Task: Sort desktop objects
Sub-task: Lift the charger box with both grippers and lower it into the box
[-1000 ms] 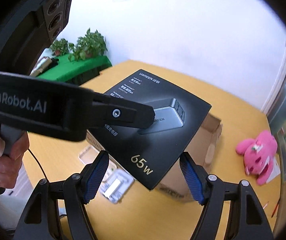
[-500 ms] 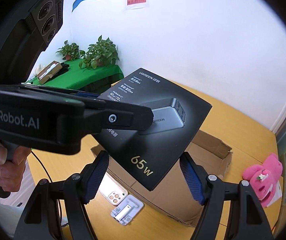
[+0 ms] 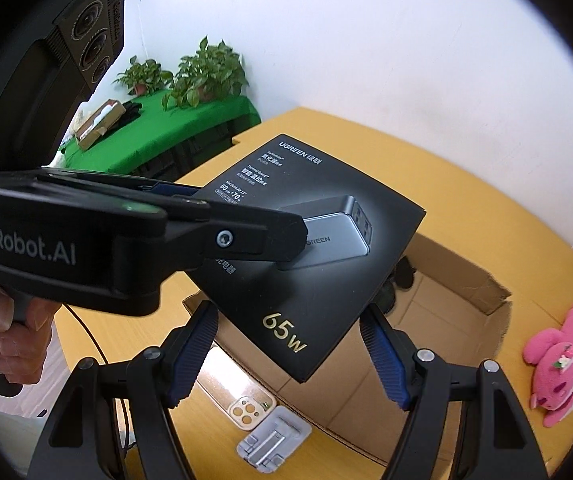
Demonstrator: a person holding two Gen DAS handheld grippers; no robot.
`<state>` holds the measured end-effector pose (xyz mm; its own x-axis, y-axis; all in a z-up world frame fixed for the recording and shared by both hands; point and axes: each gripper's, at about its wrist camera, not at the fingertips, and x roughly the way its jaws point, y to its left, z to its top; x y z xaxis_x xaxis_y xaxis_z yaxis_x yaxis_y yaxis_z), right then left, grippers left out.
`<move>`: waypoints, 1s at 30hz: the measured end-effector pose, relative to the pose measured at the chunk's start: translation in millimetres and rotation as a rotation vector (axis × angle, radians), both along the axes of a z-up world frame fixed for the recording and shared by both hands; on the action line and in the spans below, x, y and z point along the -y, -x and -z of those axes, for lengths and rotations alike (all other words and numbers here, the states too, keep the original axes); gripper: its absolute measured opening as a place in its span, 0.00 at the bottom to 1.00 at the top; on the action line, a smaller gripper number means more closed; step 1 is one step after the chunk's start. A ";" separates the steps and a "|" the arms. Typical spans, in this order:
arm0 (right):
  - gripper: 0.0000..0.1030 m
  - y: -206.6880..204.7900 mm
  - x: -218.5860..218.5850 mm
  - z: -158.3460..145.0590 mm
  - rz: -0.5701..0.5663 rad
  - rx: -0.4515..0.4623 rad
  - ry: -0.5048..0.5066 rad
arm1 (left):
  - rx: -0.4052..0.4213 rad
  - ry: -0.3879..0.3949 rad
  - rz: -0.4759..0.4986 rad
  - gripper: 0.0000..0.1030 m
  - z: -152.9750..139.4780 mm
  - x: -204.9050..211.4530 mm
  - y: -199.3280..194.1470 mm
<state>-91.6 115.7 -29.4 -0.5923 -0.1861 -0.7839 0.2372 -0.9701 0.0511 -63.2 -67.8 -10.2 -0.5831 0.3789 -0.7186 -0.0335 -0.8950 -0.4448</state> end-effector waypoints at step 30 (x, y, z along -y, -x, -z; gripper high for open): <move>0.71 73.8 23.6 200.4 0.008 0.360 0.192 | 0.413 0.069 0.031 0.71 197.2 44.1 51.2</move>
